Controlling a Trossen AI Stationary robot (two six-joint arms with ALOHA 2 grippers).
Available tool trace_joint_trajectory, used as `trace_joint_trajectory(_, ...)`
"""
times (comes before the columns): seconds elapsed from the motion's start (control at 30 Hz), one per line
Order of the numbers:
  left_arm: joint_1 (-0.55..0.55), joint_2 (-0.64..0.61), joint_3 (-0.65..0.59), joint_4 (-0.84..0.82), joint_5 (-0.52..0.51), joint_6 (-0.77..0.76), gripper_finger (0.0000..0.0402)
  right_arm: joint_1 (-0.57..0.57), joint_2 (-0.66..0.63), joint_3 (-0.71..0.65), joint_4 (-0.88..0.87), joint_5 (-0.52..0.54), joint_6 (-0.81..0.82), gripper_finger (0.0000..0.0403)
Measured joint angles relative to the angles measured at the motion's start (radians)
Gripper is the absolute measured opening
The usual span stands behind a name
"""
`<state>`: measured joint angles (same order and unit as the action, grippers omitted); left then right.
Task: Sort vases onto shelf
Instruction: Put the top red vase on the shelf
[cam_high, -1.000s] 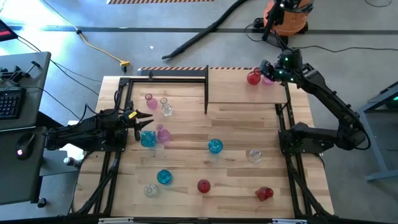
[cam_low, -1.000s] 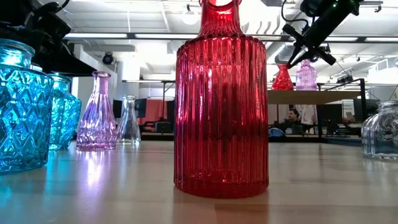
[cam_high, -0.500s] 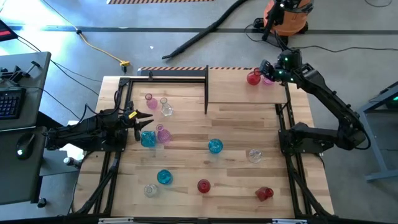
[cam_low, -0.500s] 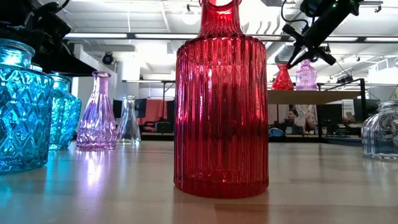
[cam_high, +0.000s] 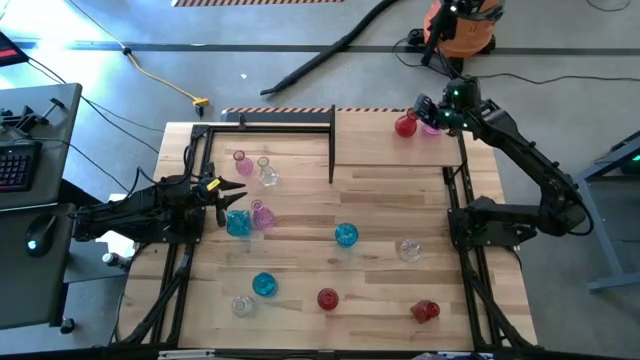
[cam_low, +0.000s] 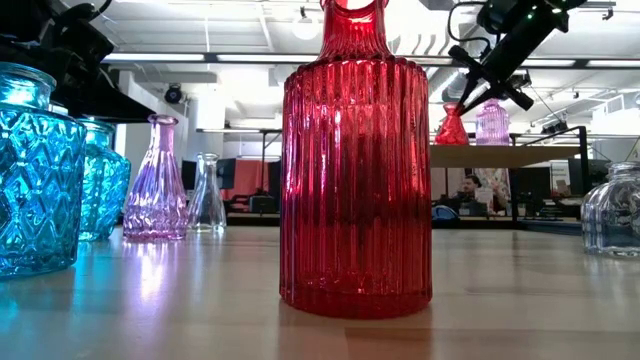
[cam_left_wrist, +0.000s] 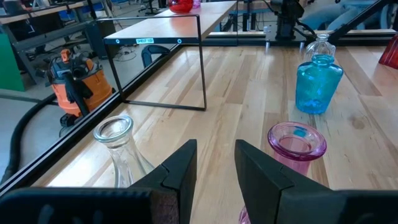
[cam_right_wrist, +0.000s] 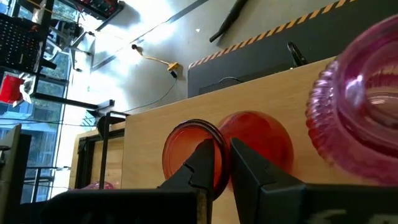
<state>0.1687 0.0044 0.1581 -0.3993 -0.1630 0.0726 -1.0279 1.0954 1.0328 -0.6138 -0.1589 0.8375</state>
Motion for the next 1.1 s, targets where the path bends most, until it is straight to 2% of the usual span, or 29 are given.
trace_joint_trajectory(0.97, 0.0, 0.0, 0.0, 0.0, 0.0, 0.0, 0.0101, 0.0, -0.004, 0.0, 0.03, 0.0, 0.0, 0.0024)
trace_joint_trajectory(1.1, 0.0, 0.0, 0.0, 0.0, 0.0, 0.0, 0.0101, -0.002, -0.004, 0.0, 0.034, 0.0, 0.0, 0.0036)
